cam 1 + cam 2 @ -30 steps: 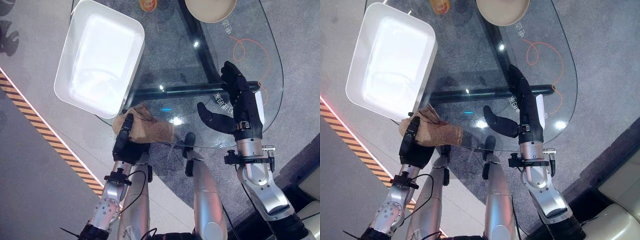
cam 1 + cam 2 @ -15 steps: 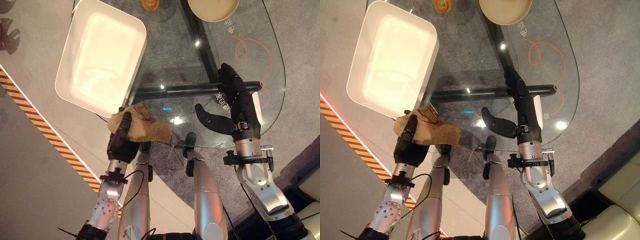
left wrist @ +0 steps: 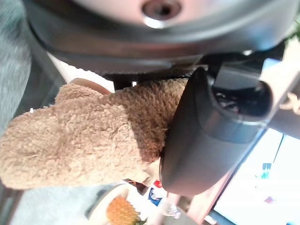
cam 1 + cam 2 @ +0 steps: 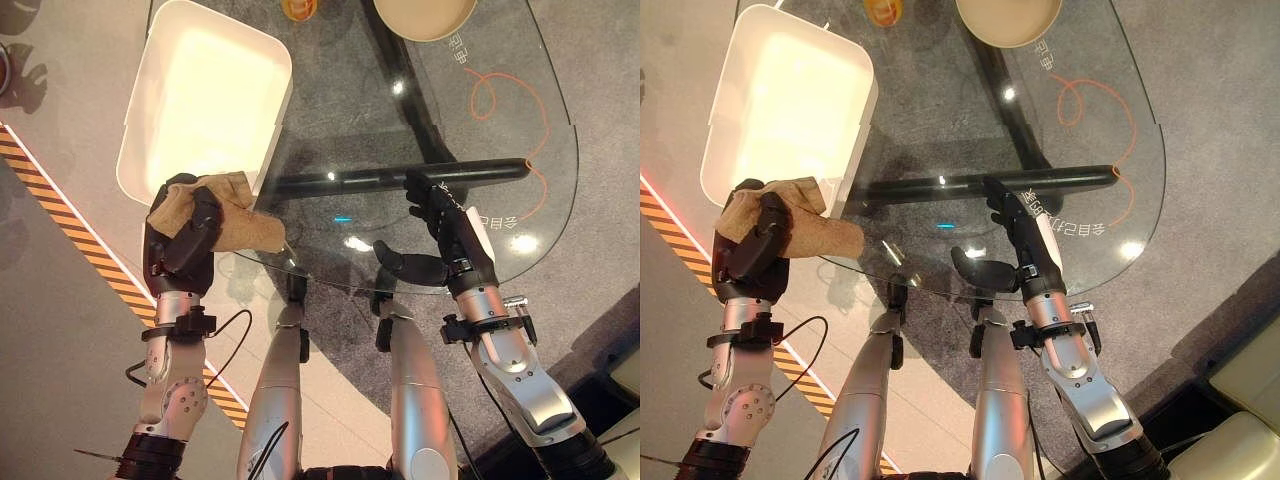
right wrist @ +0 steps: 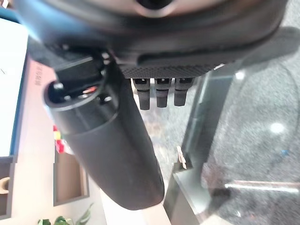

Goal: Wipe the table with a cloth and put it in the basket.

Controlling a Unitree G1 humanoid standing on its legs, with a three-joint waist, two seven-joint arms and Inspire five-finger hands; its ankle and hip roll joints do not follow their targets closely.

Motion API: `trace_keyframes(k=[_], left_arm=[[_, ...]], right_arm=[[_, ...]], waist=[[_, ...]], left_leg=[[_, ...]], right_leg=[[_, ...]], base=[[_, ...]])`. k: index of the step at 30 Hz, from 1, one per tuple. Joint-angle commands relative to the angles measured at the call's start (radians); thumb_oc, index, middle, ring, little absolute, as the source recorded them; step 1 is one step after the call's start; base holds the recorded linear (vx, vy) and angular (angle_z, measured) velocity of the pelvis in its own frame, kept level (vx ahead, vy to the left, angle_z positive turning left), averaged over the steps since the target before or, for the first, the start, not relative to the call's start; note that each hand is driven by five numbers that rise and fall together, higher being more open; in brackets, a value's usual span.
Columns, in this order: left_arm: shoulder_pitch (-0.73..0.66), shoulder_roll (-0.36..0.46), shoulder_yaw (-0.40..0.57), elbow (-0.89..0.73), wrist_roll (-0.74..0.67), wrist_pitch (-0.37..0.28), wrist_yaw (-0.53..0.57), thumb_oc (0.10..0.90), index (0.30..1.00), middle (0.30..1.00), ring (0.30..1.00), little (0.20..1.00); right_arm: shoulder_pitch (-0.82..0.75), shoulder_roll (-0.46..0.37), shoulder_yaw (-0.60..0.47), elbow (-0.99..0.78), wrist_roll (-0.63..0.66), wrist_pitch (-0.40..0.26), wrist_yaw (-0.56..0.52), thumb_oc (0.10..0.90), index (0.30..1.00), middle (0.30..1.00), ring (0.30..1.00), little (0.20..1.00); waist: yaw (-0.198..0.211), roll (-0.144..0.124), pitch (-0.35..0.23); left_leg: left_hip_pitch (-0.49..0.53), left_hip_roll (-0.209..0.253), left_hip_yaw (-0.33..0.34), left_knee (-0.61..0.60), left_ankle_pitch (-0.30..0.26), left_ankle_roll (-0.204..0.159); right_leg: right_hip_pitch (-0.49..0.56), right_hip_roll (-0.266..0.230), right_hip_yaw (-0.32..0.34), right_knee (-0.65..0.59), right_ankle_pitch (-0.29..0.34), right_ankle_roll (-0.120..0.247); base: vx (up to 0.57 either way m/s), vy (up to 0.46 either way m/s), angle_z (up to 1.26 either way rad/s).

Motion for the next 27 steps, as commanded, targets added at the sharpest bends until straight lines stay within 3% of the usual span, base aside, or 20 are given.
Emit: trace_keyframes(k=[1, 12, 19, 27], left_arm=[[-0.013, 0.05, 0.108, -0.183, 0.147, -0.109, 0.076, 0.1, 0.3, 0.3, 0.3, 0.2], [-0.115, 0.159, 0.155, -0.081, 0.49, -0.134, 0.419, 0.1, 0.3, 0.3, 0.3, 0.2], [-0.155, 0.22, 0.162, -0.004, 0.633, -0.11, 0.609, 0.1, 0.3, 0.3, 0.3, 0.2], [-0.222, 0.278, 0.158, 0.056, 0.758, -0.054, 0.738, 0.1, 0.3, 0.3, 0.3, 0.2]], right_arm=[[-0.001, -0.042, 0.007, -0.088, 0.021, -0.032, 0.035, 0.8, 0.9, 0.9, 0.9, 0.9], [-0.096, -0.064, 0.097, -0.043, 0.09, 0.096, 0.09, 0.8, 0.9, 0.9, 0.9, 0.9], [-0.12, -0.096, 0.132, -0.027, 0.133, 0.148, 0.109, 0.8, 0.9, 0.9, 0.9, 0.9], [-0.17, -0.115, 0.172, -0.002, 0.167, 0.199, 0.123, 0.8, 0.9, 0.9, 0.9, 0.9]], waist=[[-0.015, 0.041, -0.027], [-0.018, 0.051, -0.027], [-0.028, 0.053, -0.027], [-0.035, 0.054, -0.027]], left_leg=[[-0.062, -0.072, 0.095, 0.07, -0.041, 0.062], [-0.108, -0.066, 0.111, 0.091, -0.038, 0.056], [-0.138, -0.059, 0.13, 0.102, -0.038, 0.056], [-0.162, -0.058, 0.143, 0.109, -0.04, 0.055]], right_leg=[[0.007, 0.115, 0.003, -0.08, 0.045, -0.023], [-0.045, 0.108, 0.015, -0.068, 0.046, -0.028], [-0.078, 0.107, 0.027, -0.067, 0.049, -0.032], [-0.105, 0.104, 0.035, -0.072, 0.056, -0.029]], base=[[0.02, 0.069, -0.04], [0.01, 0.068, -0.02], [0.0, 0.079, -0.02], [0.01, 0.065, -0.02]])
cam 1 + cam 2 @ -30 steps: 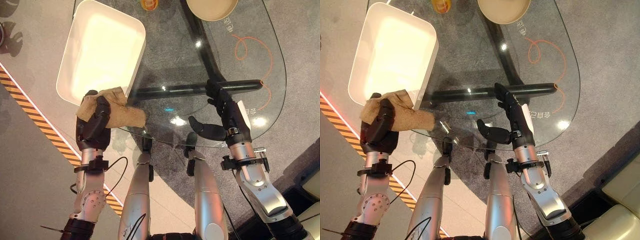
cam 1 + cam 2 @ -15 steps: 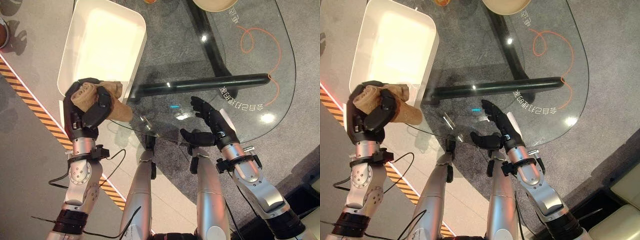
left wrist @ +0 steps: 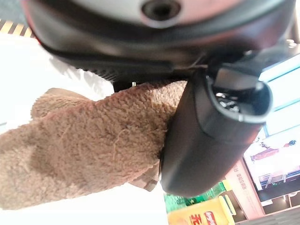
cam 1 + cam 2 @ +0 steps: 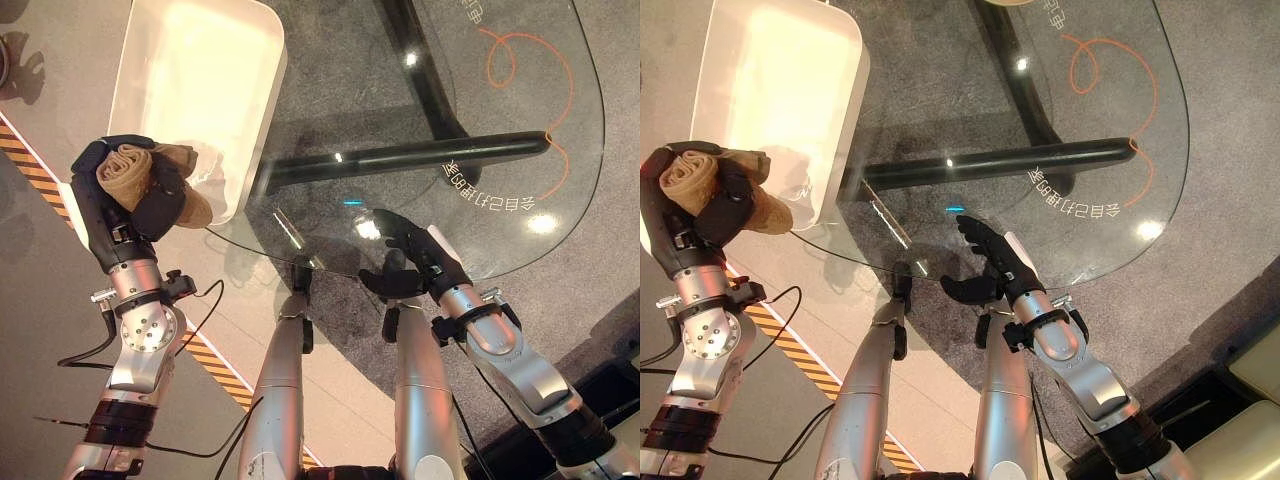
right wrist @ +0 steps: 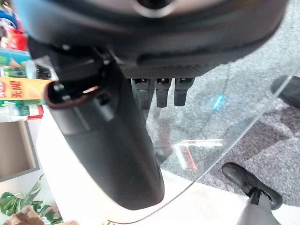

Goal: Wipe the table with a cloth and put it in the basket.

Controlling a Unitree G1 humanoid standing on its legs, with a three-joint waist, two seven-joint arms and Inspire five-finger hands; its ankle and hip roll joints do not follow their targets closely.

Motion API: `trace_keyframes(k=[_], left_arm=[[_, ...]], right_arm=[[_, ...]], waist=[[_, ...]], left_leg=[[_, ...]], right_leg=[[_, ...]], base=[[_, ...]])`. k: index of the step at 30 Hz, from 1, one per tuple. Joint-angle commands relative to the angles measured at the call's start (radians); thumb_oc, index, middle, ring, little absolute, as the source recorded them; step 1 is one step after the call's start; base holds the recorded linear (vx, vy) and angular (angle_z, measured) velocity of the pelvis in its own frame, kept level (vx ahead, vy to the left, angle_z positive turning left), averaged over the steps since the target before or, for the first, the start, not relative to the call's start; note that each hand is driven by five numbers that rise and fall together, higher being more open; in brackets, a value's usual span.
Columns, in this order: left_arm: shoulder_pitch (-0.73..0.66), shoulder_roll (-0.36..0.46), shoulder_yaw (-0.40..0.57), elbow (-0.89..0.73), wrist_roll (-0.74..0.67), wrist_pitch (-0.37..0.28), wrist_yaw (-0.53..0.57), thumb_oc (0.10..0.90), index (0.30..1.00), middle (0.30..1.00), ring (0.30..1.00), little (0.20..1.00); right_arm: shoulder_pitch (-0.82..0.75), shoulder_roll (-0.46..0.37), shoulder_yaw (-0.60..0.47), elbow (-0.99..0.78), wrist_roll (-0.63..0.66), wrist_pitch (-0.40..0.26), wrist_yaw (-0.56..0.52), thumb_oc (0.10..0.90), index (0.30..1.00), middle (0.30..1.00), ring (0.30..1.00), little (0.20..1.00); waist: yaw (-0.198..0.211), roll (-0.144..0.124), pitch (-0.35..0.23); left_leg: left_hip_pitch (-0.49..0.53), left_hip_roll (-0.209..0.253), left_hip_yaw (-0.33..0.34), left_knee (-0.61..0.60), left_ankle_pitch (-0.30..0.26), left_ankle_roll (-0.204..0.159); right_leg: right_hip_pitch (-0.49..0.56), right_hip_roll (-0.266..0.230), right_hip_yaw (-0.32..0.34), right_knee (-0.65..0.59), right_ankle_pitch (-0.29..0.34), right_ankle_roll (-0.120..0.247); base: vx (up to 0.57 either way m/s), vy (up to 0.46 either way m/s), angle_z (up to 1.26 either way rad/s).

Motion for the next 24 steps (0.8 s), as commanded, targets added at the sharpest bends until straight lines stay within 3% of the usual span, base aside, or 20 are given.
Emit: trace_keyframes(k=[1, 7, 15, 24], left_arm=[[-0.06, 0.103, 0.115, -0.071, 0.13, -0.045, 0.137, 0.1, 0.3, 0.3, 0.3, 0.2], [-0.125, 0.133, 0.082, -0.018, 0.188, 0.022, 0.23, 0.1, 0.3, 0.3, 0.3, 0.2], [-0.236, 0.178, 0.023, 0.069, 0.33, 0.097, 0.342, 0.1, 0.3, 0.3, 0.3, 0.2], [-0.329, 0.201, -0.036, 0.16, 0.351, 0.172, 0.368, 0.1, 0.3, 0.3, 0.3, 0.2]], right_arm=[[-0.027, -0.028, 0.062, -0.075, 0.055, -0.008, 0.039, 0.8, 0.9, 0.9, 0.9, 0.9], [-0.069, -0.042, 0.108, -0.068, 0.094, 0.055, 0.077, 0.8, 0.9, 0.9, 0.9, 0.9], [-0.147, -0.075, 0.158, -0.028, 0.169, 0.076, 0.087, 0.8, 0.9, 0.9, 0.9, 0.9], [-0.205, -0.087, 0.186, -0.007, 0.202, 0.106, 0.083, 0.8, 0.9, 0.9, 0.9, 0.9]], waist=[[-0.031, 0.045, -0.028], [-0.036, 0.044, -0.028], [-0.043, 0.043, -0.028], [-0.05, 0.04, -0.028]], left_leg=[[-0.063, -0.057, 0.117, 0.061, -0.037, 0.06], [-0.089, -0.055, 0.122, 0.069, -0.037, 0.058], [-0.135, -0.052, 0.131, 0.082, -0.039, 0.056], [-0.186, -0.055, 0.129, 0.085, -0.029, 0.051]], right_leg=[[0.016, 0.102, -0.002, -0.131, 0.051, -0.016], [-0.013, 0.1, 0.001, -0.131, 0.06, -0.012], [-0.063, 0.096, 0.008, -0.136, 0.077, -0.006], [-0.115, 0.104, 0.008, -0.131, 0.088, -0.005]], base=[[0.01, 0.064, 0.0], [0.02, 0.059, 0.0], [0.02, 0.06, 0.0], [0.01, 0.039, -0.02]])
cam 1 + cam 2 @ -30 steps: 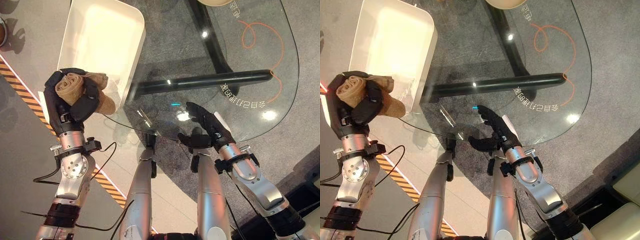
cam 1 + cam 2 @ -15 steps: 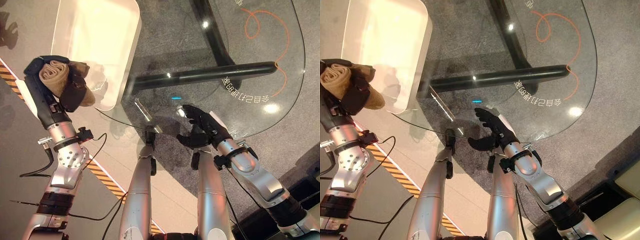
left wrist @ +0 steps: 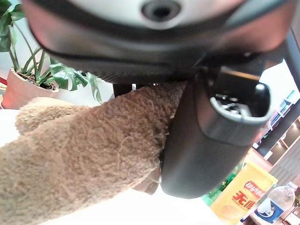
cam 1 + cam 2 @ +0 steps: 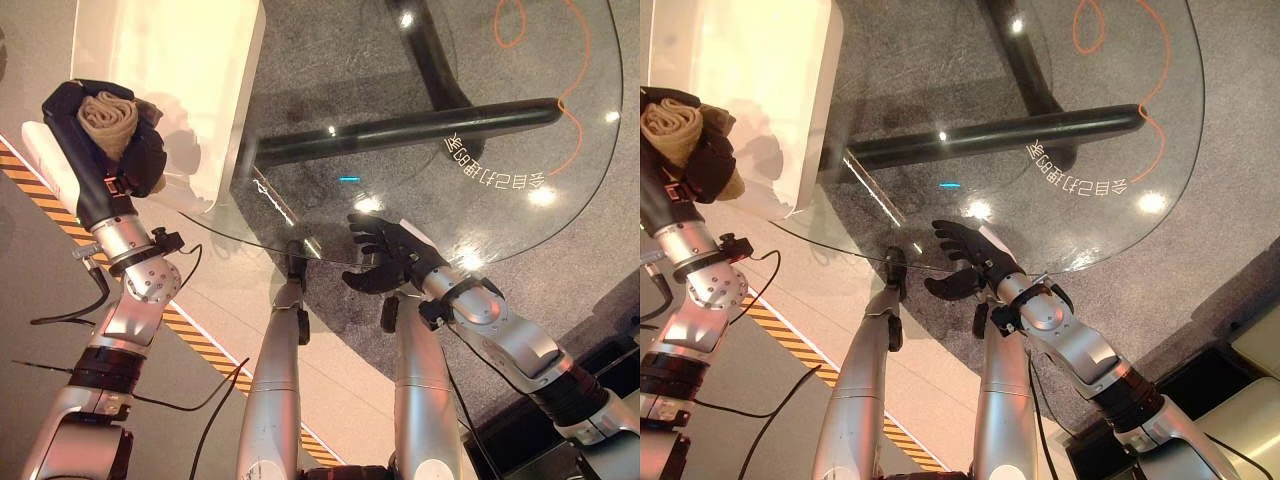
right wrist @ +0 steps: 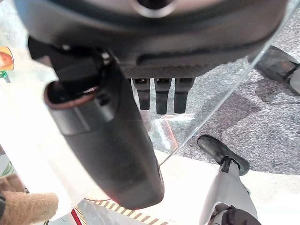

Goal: Wipe the table with a cloth and put it in the basket.

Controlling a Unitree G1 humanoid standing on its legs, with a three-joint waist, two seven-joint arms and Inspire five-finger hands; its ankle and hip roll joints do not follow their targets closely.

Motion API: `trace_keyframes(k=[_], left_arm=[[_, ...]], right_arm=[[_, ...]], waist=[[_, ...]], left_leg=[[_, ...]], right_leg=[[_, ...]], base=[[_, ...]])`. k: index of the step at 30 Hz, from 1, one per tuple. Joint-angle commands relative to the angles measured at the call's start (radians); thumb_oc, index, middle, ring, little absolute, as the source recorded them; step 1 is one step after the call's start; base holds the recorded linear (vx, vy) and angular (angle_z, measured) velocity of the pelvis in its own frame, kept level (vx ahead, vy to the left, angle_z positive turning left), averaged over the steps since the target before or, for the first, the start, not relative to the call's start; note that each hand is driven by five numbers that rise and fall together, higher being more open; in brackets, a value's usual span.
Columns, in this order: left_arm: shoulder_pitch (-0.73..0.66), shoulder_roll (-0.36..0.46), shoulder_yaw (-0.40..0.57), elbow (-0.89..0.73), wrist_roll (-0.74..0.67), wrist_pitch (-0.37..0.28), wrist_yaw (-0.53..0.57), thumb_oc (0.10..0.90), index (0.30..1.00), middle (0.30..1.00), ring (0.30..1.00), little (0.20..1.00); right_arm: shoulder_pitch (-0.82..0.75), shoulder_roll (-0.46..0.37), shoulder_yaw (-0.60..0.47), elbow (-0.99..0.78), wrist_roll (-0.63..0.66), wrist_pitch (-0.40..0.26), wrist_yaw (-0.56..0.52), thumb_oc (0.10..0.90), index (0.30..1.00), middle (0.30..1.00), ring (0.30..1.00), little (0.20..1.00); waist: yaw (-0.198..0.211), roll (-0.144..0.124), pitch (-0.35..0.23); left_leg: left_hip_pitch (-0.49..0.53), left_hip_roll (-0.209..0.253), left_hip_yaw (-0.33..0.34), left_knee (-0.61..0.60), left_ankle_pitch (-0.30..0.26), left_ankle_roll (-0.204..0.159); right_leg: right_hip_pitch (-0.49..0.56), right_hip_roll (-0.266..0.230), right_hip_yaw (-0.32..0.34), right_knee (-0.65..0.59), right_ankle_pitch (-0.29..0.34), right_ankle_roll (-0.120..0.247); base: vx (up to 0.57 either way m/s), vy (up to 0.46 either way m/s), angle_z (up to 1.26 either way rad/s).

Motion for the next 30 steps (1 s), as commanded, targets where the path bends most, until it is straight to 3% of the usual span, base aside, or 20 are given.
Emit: trace_keyframes(k=[1, 4, 5, 6, 7, 9, 14, 15, 17, 25, 30], left_arm=[[-0.049, 0.075, 0.084, -0.027, 0.053, -0.022, 0.102, 0.1, 0.3, 0.3, 0.3, 0.2], [-0.079, 0.075, 0.069, 0.006, 0.042, -0.017, 0.091, 0.1, 0.3, 0.3, 0.3, 0.2], [-0.074, 0.069, 0.058, 0.022, 0.044, -0.02, 0.092, 0.1, 0.3, 0.3, 0.3, 0.2], [-0.104, 0.074, 0.053, 0.037, 0.04, -0.021, 0.089, 0.1, 0.3, 0.3, 0.3, 0.2], [-0.108, 0.074, 0.041, 0.053, 0.044, -0.018, 0.082, 0.1, 0.3, 0.3, 0.3, 0.2], [-0.147, 0.077, 0.028, 0.077, 0.047, -0.013, 0.077, 0.1, 0.3, 0.3, 0.3, 0.2], [-0.22, 0.074, -0.012, 0.145, 0.03, 0.0, 0.075, 0.1, 0.3, 0.3, 0.3, 0.2], [-0.222, 0.068, -0.027, 0.166, 0.018, -0.003, 0.074, 0.1, 0.3, 0.3, 0.3, 0.2], [-0.251, 0.069, -0.029, 0.181, 0.01, -0.005, 0.07, 0.1, 0.3, 0.3, 0.3, 0.2], [-0.336, 0.038, -0.08, 0.3, -0.06, 0.034, -0.04, 0.1, 0.3, 0.3, 0.3, 0.2], [-0.358, 0.033, -0.097, 0.331, -0.076, 0.056, -0.048, 0.1, 0.3, 0.3, 0.3, 0.2]], right_arm=[[0.0, -0.028, 0.055, -0.065, 0.069, -0.007, 0.022, 0.8, 0.9, 0.9, 0.9, 0.9], [-0.017, -0.03, 0.061, -0.047, 0.08, -0.009, 0.023, 0.8, 0.9, 0.9, 0.9, 0.9], [-0.009, -0.028, 0.067, -0.04, 0.083, -0.009, 0.027, 0.8, 0.9, 0.9, 0.9, 0.9], [-0.032, -0.034, 0.062, -0.036, 0.09, -0.009, 0.032, 0.8, 0.9, 0.9, 0.9, 0.9], [-0.029, -0.034, 0.066, -0.03, 0.093, -0.007, 0.037, 0.8, 0.9, 0.9, 0.9, 0.9], [-0.052, -0.035, 0.062, -0.024, 0.098, -0.005, 0.036, 0.8, 0.9, 0.9, 0.9, 0.9], [-0.082, -0.029, 0.066, 0.005, 0.108, -0.017, 0.035, 0.8, 0.9, 0.9, 0.9, 0.9], [-0.075, -0.022, 0.075, 0.013, 0.11, -0.017, 0.033, 0.8, 0.9, 0.9, 0.9, 0.9], [-0.097, -0.021, 0.072, 0.02, 0.111, -0.017, 0.03, 0.8, 0.9, 0.9, 0.9, 0.9], [-0.144, -0.009, 0.069, 0.056, 0.121, -0.015, 0.016, 0.8, 0.9, 0.9, 0.9, 0.9], [-0.15, -0.006, 0.067, 0.076, 0.118, -0.036, 0.017, 0.8, 0.9, 0.9, 0.9, 0.9]], waist=[[-0.023, 0.038, -0.028], [-0.026, 0.034, -0.028], [-0.025, 0.034, -0.028], [-0.029, 0.031, -0.028], [-0.029, 0.031, -0.028], [-0.033, 0.027, -0.028], [-0.037, 0.022, -0.028], [-0.035, 0.022, -0.028], [-0.038, 0.02, -0.028], [-0.049, 0.012, -0.028], [-0.054, 0.002, -0.028]], left_leg=[[-0.068, -0.058, 0.121, 0.044, -0.025, 0.053], [-0.084, -0.058, 0.12, 0.046, -0.021, 0.051], [-0.058, -0.055, 0.109, 0.053, -0.05, 0.044], [-0.096, -0.056, 0.119, 0.046, -0.017, 0.049], [-0.079, -0.056, 0.109, 0.054, -0.04, 0.042], [-0.118, -0.059, 0.114, 0.048, -0.012, 0.045], [-0.142, -0.061, 0.108, 0.044, -0.004, 0.043], [-0.118, -0.059, 0.098, 0.055, -0.035, 0.036], [-0.155, -0.061, 0.106, 0.048, -0.003, 0.041], [-0.202, -0.065, 0.101, 0.054, 0.01, 0.033], [-0.214, -0.066, 0.101, 0.051, 0.013, 0.032]], right_leg=[[-0.003, 0.1, 0.0, -0.145, 0.073, 0.0], [-0.02, 0.107, 0.002, -0.137, 0.074, 0.0], [0.004, 0.113, 0.004, -0.122, 0.045, 0.004], [-0.031, 0.11, 0.003, -0.132, 0.076, 0.0], [-0.014, 0.116, 0.007, -0.121, 0.053, 0.004], [-0.05, 0.114, 0.006, -0.13, 0.08, 0.0], [-0.073, 0.115, 0.007, -0.131, 0.087, 0.002], [-0.05, 0.121, 0.009, -0.115, 0.056, 0.007], [-0.084, 0.117, 0.006, -0.125, 0.086, 0.003], [-0.128, 0.125, 0.004, -0.111, 0.092, 0.004], [-0.141, 0.13, 0.006, -0.112, 0.097, 0.005]], base=[[0.0, 0.0, 0.0], [0.02, 0.022, -0.02], [-0.01, 0.031, -0.03], [0.03, 0.039, -0.05], [-0.06, 0.019, -0.07], [-0.02, 0.016, -0.06], [0.01, 0.003, -0.04], [0.03, 0.001, -0.04], [-0.03, -0.01, -0.04], [-0.01, -0.002, -0.01], [0.0, 0.0, 0.0]])
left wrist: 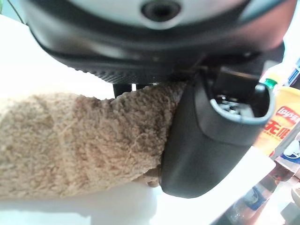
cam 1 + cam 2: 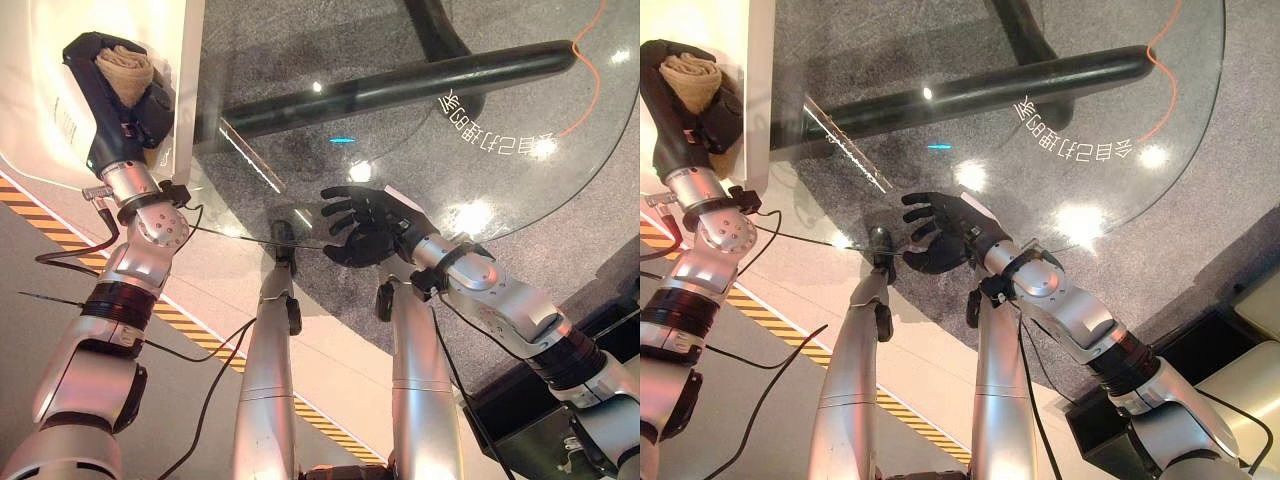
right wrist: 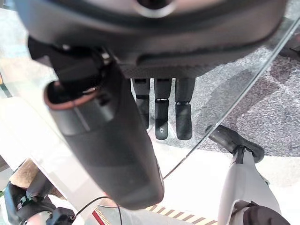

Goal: Wipe the table with a cloth and put it in the basket.

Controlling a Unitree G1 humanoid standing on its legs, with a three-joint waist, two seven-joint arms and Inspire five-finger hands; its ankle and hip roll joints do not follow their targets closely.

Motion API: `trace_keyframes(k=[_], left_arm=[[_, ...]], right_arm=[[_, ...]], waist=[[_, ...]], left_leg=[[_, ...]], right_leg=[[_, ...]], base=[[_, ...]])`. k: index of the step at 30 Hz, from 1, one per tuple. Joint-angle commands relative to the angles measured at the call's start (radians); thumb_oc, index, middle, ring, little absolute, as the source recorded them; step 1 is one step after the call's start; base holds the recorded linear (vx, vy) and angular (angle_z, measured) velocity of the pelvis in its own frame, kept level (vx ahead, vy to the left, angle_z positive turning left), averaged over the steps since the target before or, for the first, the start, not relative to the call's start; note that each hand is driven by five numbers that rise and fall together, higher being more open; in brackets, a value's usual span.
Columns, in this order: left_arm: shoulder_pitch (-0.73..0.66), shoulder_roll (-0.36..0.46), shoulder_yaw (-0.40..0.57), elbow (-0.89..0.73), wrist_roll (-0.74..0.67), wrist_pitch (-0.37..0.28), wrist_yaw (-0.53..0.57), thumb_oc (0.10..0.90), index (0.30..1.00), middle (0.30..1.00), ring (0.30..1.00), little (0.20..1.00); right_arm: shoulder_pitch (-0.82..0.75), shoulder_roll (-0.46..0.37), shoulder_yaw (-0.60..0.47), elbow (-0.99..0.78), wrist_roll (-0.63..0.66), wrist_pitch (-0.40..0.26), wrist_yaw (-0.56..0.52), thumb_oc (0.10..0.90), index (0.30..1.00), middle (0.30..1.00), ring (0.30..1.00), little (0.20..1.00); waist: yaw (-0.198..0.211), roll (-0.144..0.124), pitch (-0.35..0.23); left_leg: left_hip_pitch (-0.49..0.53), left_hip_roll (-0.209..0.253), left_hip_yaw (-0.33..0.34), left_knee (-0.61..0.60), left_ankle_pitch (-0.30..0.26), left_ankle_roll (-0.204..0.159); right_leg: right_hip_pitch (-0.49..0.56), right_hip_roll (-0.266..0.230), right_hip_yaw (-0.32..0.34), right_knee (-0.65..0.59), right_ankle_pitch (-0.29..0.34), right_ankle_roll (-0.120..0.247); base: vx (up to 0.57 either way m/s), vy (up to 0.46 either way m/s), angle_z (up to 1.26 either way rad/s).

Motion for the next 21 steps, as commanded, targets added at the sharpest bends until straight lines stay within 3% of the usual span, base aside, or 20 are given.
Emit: trace_keyframes(k=[1, 2, 4, 9, 10, 11, 14, 15, 17, 20, 21], left_arm=[[-0.028, 0.034, 0.048, 0.016, -0.046, 0.0, 0.008, 0.1, 0.3, 0.3, 0.3, 0.2], [-0.036, 0.035, 0.043, 0.029, -0.064, 0.011, 0.006, 0.284, 0.458, 0.458, 0.458, 0.384], [-0.043, 0.038, 0.04, 0.043, -0.094, 0.016, -0.002, 0.369, 0.531, 0.531, 0.531, 0.469], [-0.043, 0.044, 0.046, 0.063, -0.151, 0.012, -0.043, 0.457, 0.606, 0.606, 0.606, 0.557], [-0.04, 0.043, 0.048, 0.067, -0.172, 0.009, -0.065, 0.663, 0.782, 0.782, 0.782, 0.763], [-0.04, 0.039, 0.05, 0.071, -0.17, 0.009, -0.079, 0.8, 0.9, 0.9, 0.9, 0.9], [-0.034, 0.032, 0.041, 0.077, -0.171, 0.028, -0.107, 0.8, 0.9, 0.9, 0.9, 0.9], [-0.046, 0.034, 0.042, 0.076, -0.171, 0.032, -0.109, 0.8, 0.9, 0.9, 0.9, 0.9], [-0.036, 0.026, 0.035, 0.082, -0.17, 0.038, -0.115, 0.8, 0.9, 0.9, 0.9, 0.9], [-0.04, 0.026, 0.033, 0.089, -0.167, 0.044, -0.123, 0.8, 0.9, 0.9, 0.9, 0.9], [-0.053, 0.03, 0.038, 0.09, -0.167, 0.044, -0.122, 0.8, 0.9, 0.9, 0.9, 0.9]], right_arm=[[0.026, 0.001, 0.032, 0.043, -0.01, -0.02, -0.018, 0.8, 0.9, 0.9, 0.9, 0.9], [0.024, 0.003, 0.032, 0.049, -0.012, -0.024, -0.015, 0.8, 0.9, 0.9, 0.9, 0.9], [0.025, 0.003, 0.029, 0.051, -0.01, -0.032, -0.012, 0.8, 0.9, 0.9, 0.9, 0.9], [0.032, 0.006, 0.022, 0.039, -0.015, -0.034, -0.011, 0.8, 0.9, 0.9, 0.9, 0.9], [0.034, 0.005, 0.018, 0.035, -0.015, -0.031, -0.013, 0.8, 0.9, 0.9, 0.9, 0.9], [0.033, 0.008, 0.015, 0.034, -0.017, -0.03, -0.017, 0.8, 0.9, 0.9, 0.9, 0.9], [0.046, 0.019, 0.013, 0.038, -0.024, -0.027, -0.022, 0.8, 0.9, 0.9, 0.9, 0.9], [0.036, 0.017, 0.009, 0.036, -0.025, -0.027, -0.022, 0.8, 0.9, 0.9, 0.9, 0.9], [0.049, 0.027, 0.013, 0.039, -0.028, -0.027, -0.024, 0.8, 0.9, 0.9, 0.9, 0.9], [0.049, 0.024, 0.009, 0.045, -0.025, -0.036, -0.02, 0.8, 0.9, 0.9, 0.9, 0.9], [0.037, 0.02, 0.003, 0.042, -0.026, -0.038, -0.019, 0.8, 0.9, 0.9, 0.9, 0.9]], waist=[[-0.011, 0.005, -0.025], [-0.013, 0.003, -0.025], [-0.014, 0.003, -0.025], [-0.016, 0.004, -0.025], [-0.016, 0.004, -0.025], [-0.017, 0.003, -0.025], [-0.015, 0.005, -0.025], [-0.018, 0.004, -0.025], [-0.016, 0.003, -0.025], [-0.018, 0.002, -0.025], [-0.021, 0.001, -0.025]], left_leg=[[-0.066, -0.088, 0.095, 0.005, 0.025, 0.044], [-0.066, -0.089, 0.095, 0.004, 0.026, 0.043], [-0.067, -0.091, 0.093, 0.004, 0.027, 0.041], [-0.068, -0.094, 0.091, 0.005, 0.027, 0.038], [-0.068, -0.095, 0.091, 0.004, 0.028, 0.038], [-0.066, -0.095, 0.09, 0.001, 0.029, 0.039], [-0.038, -0.096, 0.083, 0.006, 0.005, 0.036], [-0.061, -0.096, 0.092, 0.0, 0.027, 0.041], [-0.031, -0.095, 0.083, 0.01, -0.004, 0.036], [-0.027, -0.094, 0.084, 0.008, -0.004, 0.037], [-0.054, -0.095, 0.094, -0.001, 0.026, 0.043]], right_leg=[[-0.001, 0.101, -0.009, -0.115, 0.073, 0.007], [0.001, 0.101, -0.008, -0.118, 0.075, 0.007], [0.002, 0.101, -0.006, -0.121, 0.076, 0.008], [0.003, 0.1, -0.007, -0.125, 0.077, 0.01], [0.004, 0.1, -0.008, -0.126, 0.077, 0.01], [0.006, 0.1, -0.009, -0.129, 0.078, 0.01], [0.031, 0.104, -0.008, -0.123, 0.057, 0.014], [0.009, 0.1, -0.009, -0.132, 0.079, 0.011], [0.038, 0.105, -0.006, -0.122, 0.051, 0.014], [0.042, 0.104, -0.006, -0.124, 0.052, 0.015], [0.015, 0.099, -0.009, -0.135, 0.082, 0.01]], base=[[0.0, 0.0, 0.0], [0.0, 0.0, 0.0], [0.0, 0.0, 0.0], [0.0, 0.0, 0.0], [0.0, 0.0, 0.0], [0.0, 0.0, 0.0], [0.0, 0.0, 0.0], [0.03, -0.004, 0.01], [0.0, 0.0, 0.0], [-0.01, -0.009, 0.01], [-0.04, -0.021, 0.04]])
